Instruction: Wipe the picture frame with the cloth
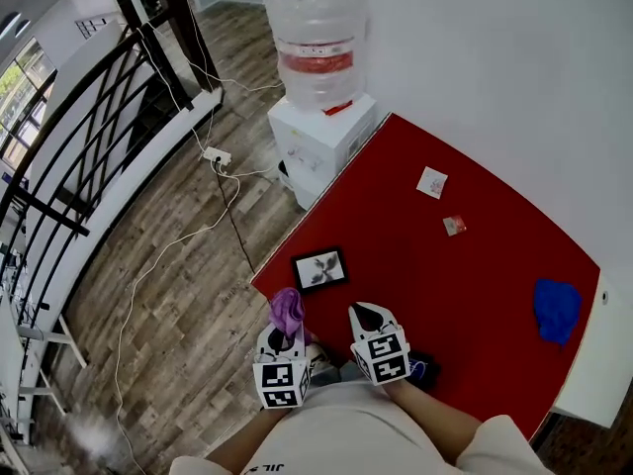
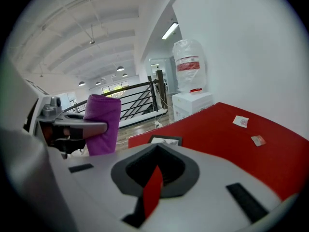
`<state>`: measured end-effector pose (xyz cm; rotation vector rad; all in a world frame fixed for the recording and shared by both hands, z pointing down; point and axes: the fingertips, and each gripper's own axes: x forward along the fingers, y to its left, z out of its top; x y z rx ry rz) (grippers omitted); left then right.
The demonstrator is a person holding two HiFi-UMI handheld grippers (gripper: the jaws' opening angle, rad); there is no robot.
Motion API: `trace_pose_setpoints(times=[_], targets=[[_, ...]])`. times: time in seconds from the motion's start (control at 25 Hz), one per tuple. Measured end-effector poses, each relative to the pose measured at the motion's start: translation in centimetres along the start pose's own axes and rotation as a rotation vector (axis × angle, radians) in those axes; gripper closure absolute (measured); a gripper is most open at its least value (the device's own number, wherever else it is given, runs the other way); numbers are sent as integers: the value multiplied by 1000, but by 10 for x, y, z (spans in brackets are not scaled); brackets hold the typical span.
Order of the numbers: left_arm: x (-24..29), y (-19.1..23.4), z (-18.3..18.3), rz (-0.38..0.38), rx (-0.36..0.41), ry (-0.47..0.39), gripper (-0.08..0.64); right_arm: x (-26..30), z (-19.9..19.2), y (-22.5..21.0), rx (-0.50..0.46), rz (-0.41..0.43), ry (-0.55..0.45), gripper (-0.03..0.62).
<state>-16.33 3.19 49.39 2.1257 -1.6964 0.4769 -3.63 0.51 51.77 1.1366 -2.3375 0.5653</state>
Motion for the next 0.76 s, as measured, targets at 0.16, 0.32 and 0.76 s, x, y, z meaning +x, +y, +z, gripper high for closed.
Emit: trace_pose_setpoints(times=[0.16,0.32,0.76], targets=[[2,-1,1,-5,2,4,500,-3,2,1,-3,3,-5,589],[3,-2,2,-10,4,7,500,-5,5,1,9,5,-10,589],[3,-4,1,-13,8,17,500,-7,7,2,4,11,-10,589]])
